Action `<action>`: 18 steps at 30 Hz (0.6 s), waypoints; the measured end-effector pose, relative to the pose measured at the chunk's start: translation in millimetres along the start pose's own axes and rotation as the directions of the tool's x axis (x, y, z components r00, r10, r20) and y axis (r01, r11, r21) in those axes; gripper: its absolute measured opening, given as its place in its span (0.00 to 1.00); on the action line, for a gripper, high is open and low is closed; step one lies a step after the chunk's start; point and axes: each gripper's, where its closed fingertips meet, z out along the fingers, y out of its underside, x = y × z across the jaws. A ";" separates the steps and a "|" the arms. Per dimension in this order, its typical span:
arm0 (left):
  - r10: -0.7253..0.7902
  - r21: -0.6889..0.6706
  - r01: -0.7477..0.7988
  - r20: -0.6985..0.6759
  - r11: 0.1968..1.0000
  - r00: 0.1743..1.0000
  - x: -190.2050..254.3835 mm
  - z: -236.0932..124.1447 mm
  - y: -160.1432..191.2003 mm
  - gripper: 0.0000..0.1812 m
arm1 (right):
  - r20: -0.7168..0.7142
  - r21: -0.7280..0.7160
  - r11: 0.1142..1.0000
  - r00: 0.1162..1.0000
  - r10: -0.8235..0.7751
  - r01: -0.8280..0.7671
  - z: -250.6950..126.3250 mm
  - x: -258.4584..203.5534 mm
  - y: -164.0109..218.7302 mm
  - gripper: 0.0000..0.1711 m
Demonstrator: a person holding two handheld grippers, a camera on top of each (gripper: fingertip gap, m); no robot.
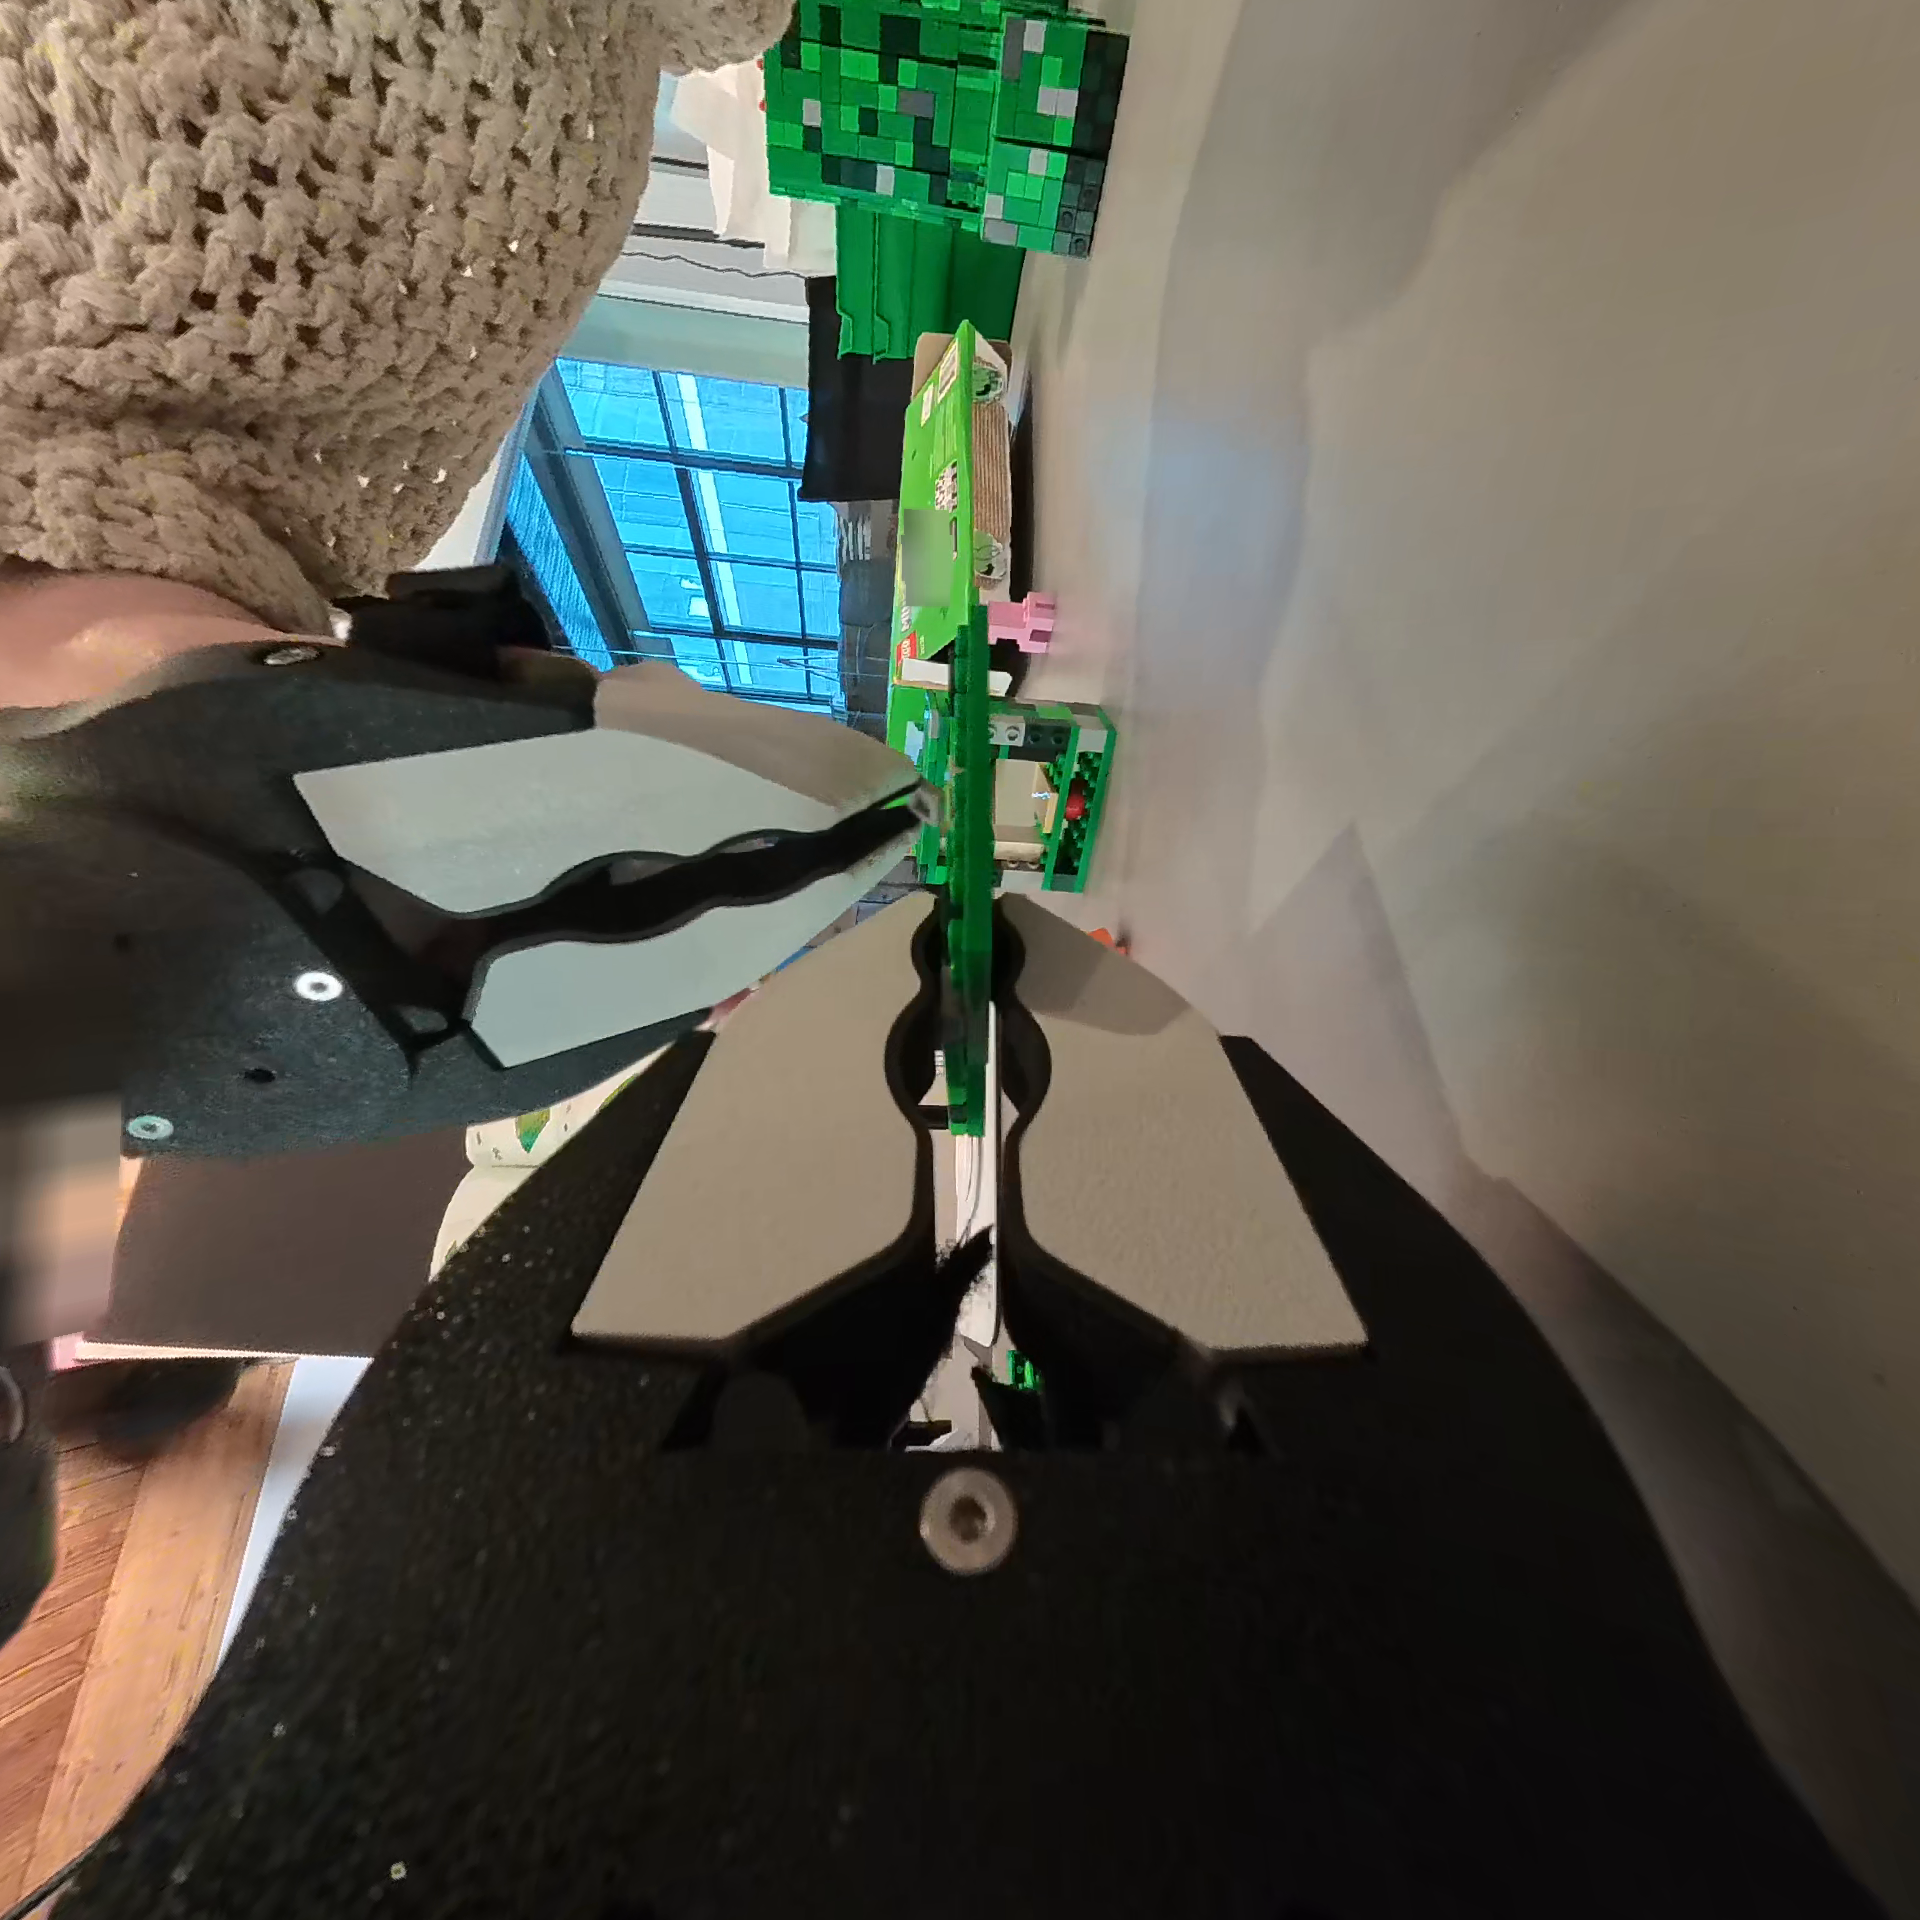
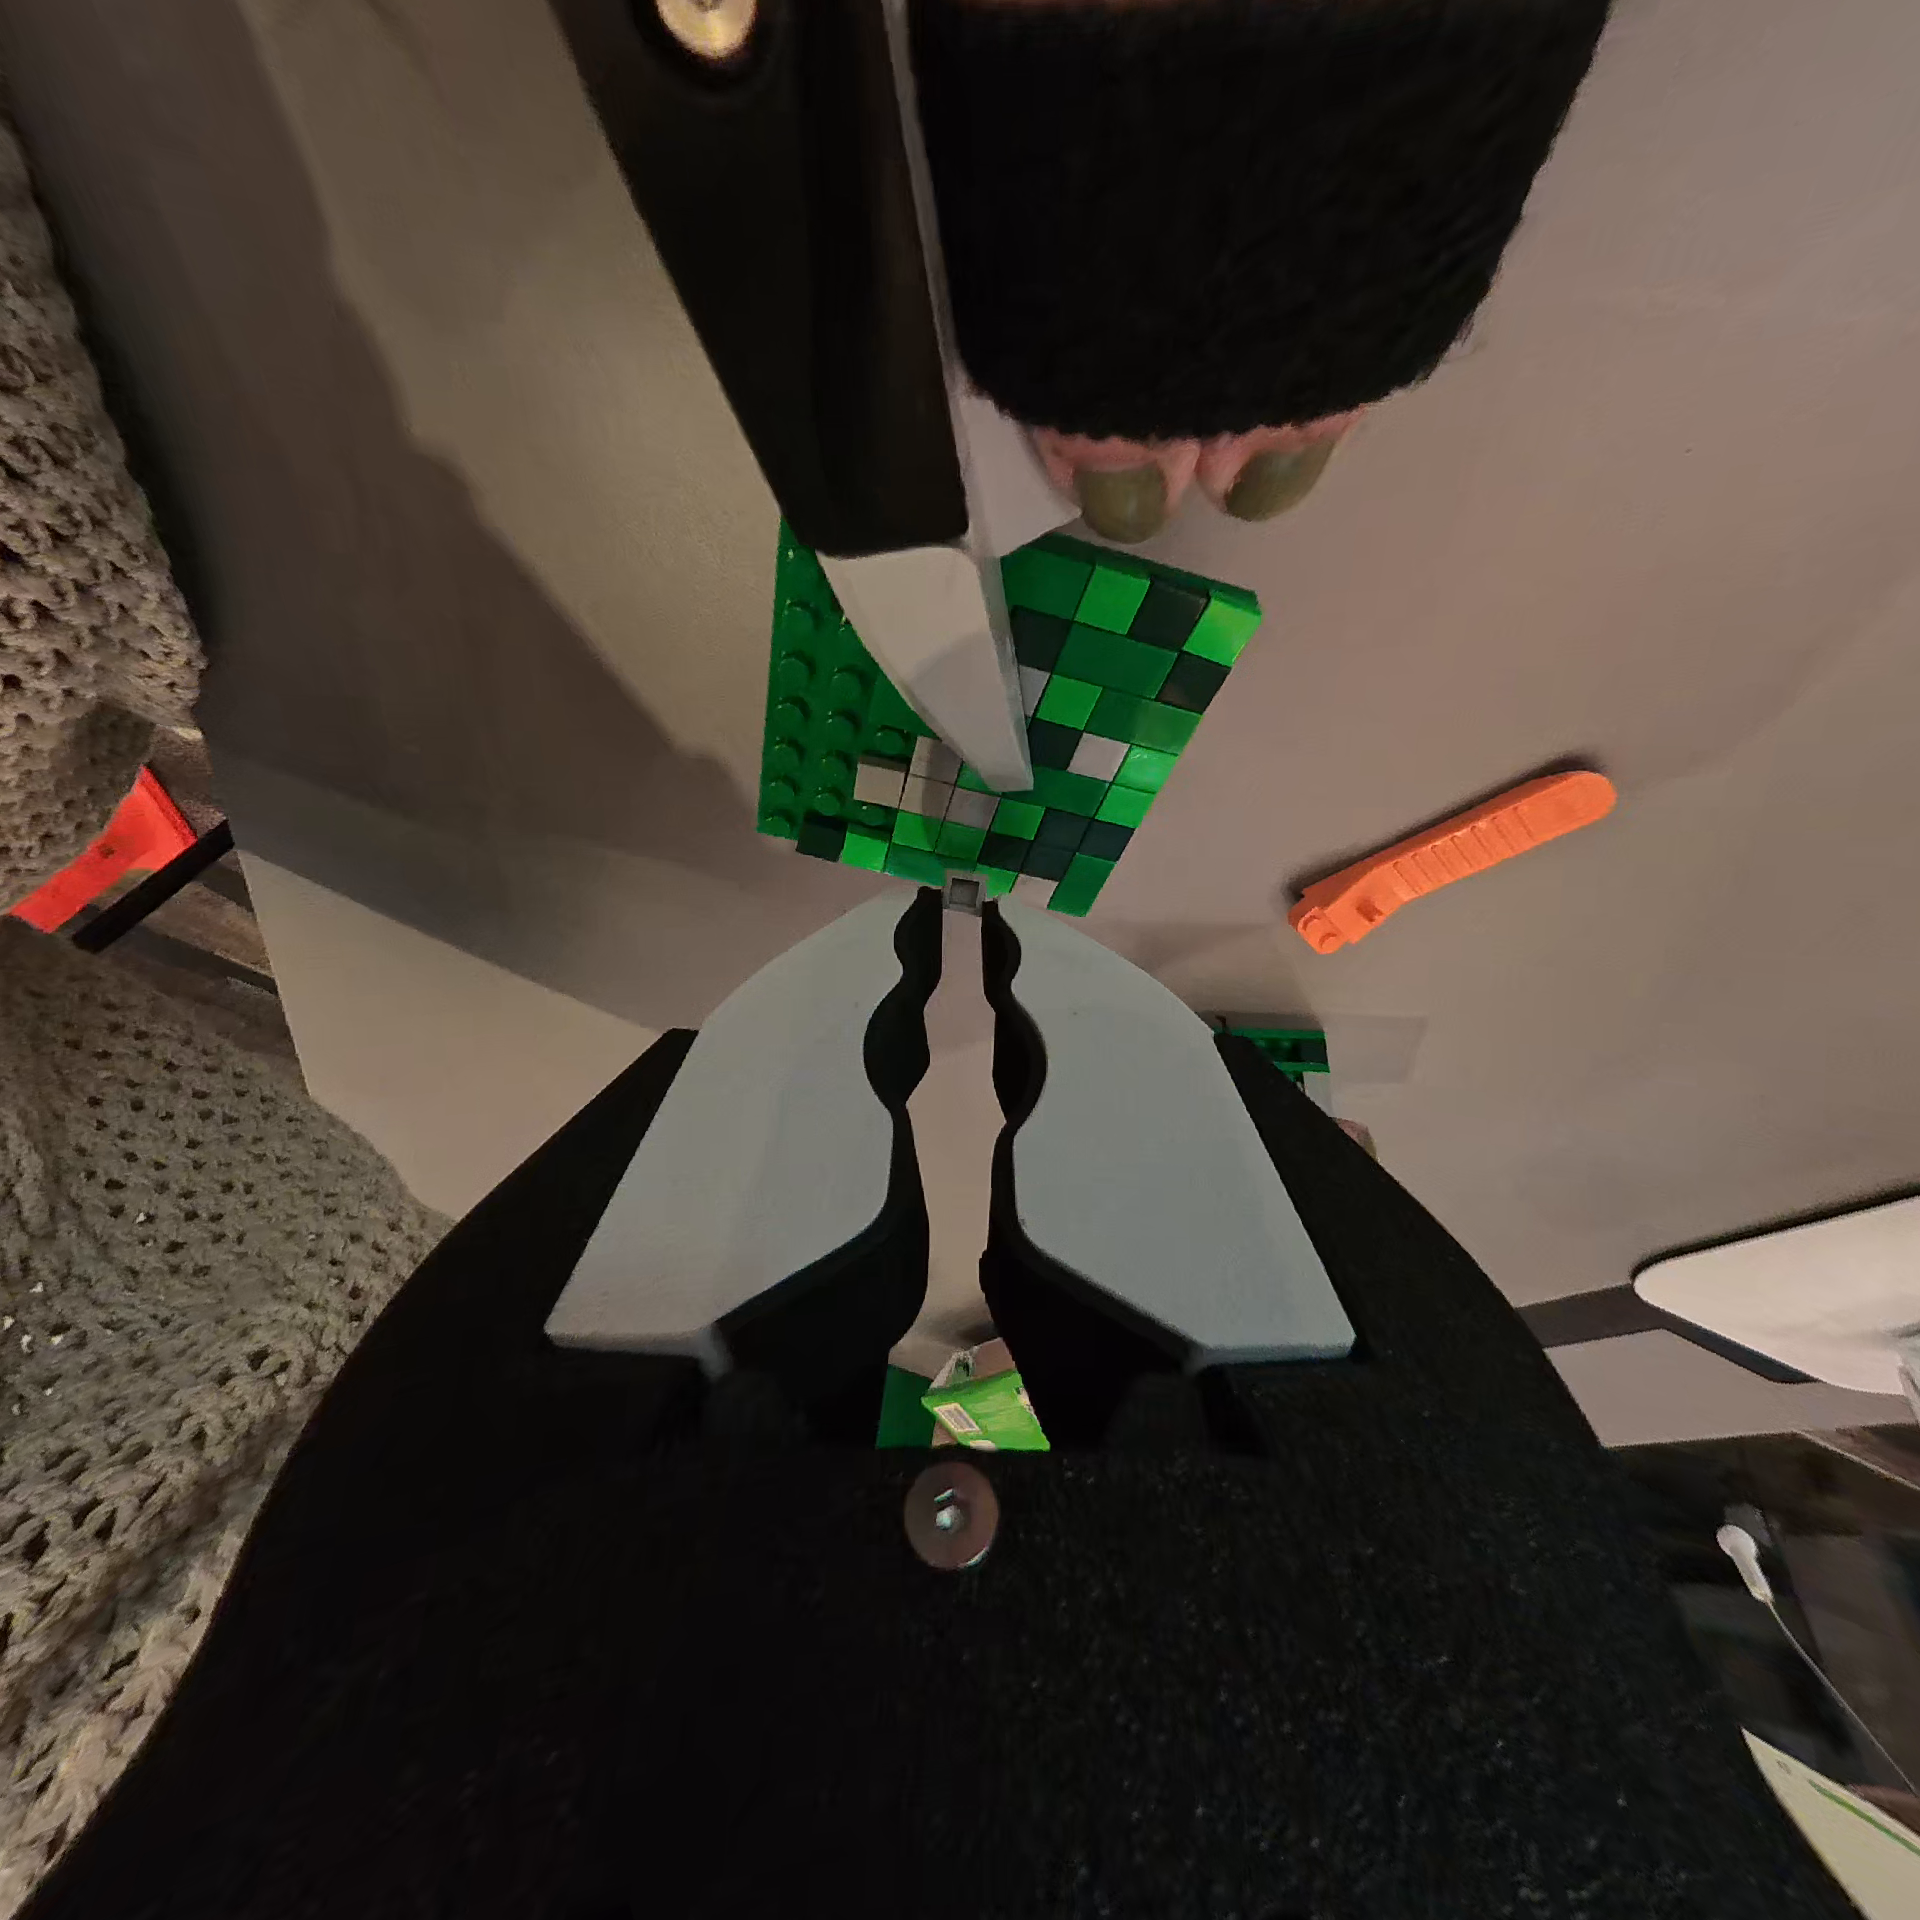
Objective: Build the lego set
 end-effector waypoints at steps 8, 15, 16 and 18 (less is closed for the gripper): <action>0.018 0.007 -0.018 -0.015 1.000 1.000 3.2 0.0 -2.2 0.03 | 0.027 -0.015 1.000 1.000 0.002 -0.002 5.1 -0.8 -4.4 0.04; 0.018 0.008 -0.018 -0.005 1.000 1.000 0.9 -1.1 -1.8 0.03 | 0.013 0.001 1.000 1.000 -0.012 0.012 0.4 3.0 -7.5 0.04; 0.017 0.008 -0.017 -0.005 1.000 1.000 0.8 -1.2 -1.6 0.03 | 0.000 0.008 1.000 1.000 -0.025 0.025 -1.0 3.7 -7.9 0.04; 0.017 0.008 -0.017 -0.001 1.000 1.000 -0.1 -1.6 -1.5 0.03 | -0.028 0.034 0.998 0.998 -0.050 0.051 -4.2 4.6 -9.2 0.04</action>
